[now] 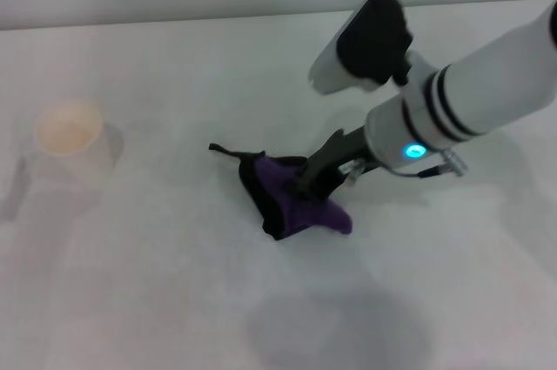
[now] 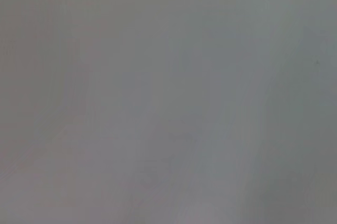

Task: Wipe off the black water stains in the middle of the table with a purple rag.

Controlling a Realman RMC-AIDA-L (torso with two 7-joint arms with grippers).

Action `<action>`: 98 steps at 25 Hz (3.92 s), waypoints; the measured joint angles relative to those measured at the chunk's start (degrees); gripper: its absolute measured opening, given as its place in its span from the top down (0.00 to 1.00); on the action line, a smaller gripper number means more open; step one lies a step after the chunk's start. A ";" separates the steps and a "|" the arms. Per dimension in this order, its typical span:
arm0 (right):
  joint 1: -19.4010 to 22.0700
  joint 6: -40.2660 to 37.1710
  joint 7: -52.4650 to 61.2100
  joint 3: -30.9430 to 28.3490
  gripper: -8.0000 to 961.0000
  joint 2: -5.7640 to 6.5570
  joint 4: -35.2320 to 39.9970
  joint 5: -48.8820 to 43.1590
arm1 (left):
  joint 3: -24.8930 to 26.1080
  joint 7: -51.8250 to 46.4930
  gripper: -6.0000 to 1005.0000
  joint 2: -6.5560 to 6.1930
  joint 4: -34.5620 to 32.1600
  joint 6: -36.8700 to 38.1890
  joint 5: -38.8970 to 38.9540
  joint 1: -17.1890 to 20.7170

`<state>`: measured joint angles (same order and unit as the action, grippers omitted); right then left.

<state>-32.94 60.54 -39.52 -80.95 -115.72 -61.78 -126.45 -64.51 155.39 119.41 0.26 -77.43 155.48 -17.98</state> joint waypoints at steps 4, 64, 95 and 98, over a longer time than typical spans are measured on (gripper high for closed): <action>-1.43 -4.90 -0.65 4.88 0.89 -0.13 4.62 3.19 | 0.00 0.00 0.12 0.03 0.00 0.00 0.00 -0.03; 4.24 2.23 -14.10 -18.55 0.89 1.49 7.75 0.82 | 0.00 0.00 0.12 -0.14 -2.98 2.99 -0.01 -1.92; 10.57 1.25 -41.62 -29.69 0.25 0.55 11.34 25.57 | 0.00 0.09 0.12 -0.05 -3.44 3.02 0.00 -1.53; 11.29 0.22 -51.16 -32.50 0.19 0.54 16.70 37.41 | 0.00 0.09 0.12 0.00 -3.41 2.98 0.00 -1.49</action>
<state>-21.65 60.76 -90.68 -113.45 -115.18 -45.08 -89.04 -64.51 155.48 119.41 -3.15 -74.45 155.48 -19.47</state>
